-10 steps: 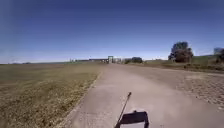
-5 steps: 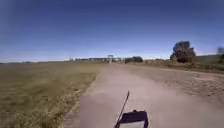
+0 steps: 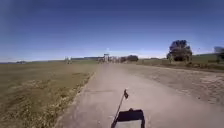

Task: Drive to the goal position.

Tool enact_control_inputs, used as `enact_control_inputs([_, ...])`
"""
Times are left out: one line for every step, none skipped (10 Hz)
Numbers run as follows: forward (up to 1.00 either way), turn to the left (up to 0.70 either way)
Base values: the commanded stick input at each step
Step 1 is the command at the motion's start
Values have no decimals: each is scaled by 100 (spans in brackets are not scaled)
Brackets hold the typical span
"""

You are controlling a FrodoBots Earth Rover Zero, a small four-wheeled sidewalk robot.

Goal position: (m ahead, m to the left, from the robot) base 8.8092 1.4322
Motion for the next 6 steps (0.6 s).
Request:
enact_control_inputs([100, 0])
enact_control_inputs([100, 0])
enact_control_inputs([100, 0])
enact_control_inputs([100, 0])
enact_control_inputs([100, 0])
enact_control_inputs([100, 0])
